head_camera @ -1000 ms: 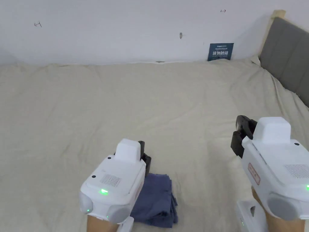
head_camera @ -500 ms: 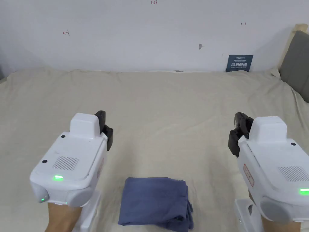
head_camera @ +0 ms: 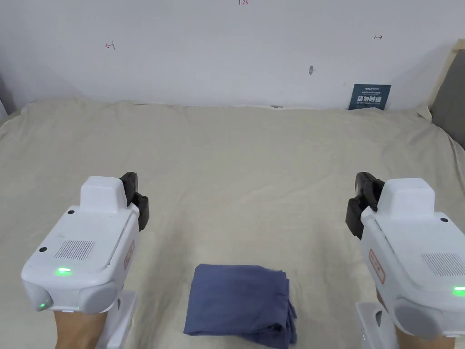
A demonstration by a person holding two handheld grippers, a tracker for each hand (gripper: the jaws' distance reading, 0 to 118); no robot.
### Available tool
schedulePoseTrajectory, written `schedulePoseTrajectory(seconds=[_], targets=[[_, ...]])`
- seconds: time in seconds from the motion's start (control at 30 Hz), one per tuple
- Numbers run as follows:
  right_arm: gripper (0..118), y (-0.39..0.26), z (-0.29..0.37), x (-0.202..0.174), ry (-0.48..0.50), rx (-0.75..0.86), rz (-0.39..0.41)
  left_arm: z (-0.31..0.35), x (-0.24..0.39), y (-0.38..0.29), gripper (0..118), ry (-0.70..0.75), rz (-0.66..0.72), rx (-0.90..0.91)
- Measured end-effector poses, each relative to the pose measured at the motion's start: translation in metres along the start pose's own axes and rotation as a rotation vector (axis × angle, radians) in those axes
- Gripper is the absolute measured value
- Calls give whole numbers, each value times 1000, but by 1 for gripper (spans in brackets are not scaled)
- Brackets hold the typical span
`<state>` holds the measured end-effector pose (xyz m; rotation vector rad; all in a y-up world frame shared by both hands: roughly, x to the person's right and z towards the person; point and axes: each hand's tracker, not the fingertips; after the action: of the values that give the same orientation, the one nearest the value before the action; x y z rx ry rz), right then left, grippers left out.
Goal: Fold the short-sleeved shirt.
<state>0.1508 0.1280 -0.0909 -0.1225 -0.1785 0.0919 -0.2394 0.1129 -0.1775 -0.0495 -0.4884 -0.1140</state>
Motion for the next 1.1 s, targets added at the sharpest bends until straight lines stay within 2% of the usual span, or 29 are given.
schedulePoseTrajectory(seconds=[0.23,0.43,0.57,0.77,0.93,1.1], targets=[[2,-10,-7,-7,12,-16,3,-3,-2,-1,0,-3,5,-3],[2,-52,-30,-30,64,-80,15,-5,-4,-4,0,-6,1,-10],[2,-94,-49,-54,120,-168,28,-7,-7,-6,0,-6,6,-14],[3,-164,-74,-88,205,-330,7,-11,-14,-8,0,-10,12,-27],[3,-210,-85,-110,217,-447,0,-14,-18,-14,0,-14,11,-45],[2,-246,-90,-119,217,-571,32,-23,-23,-26,0,-50,47,-98]])
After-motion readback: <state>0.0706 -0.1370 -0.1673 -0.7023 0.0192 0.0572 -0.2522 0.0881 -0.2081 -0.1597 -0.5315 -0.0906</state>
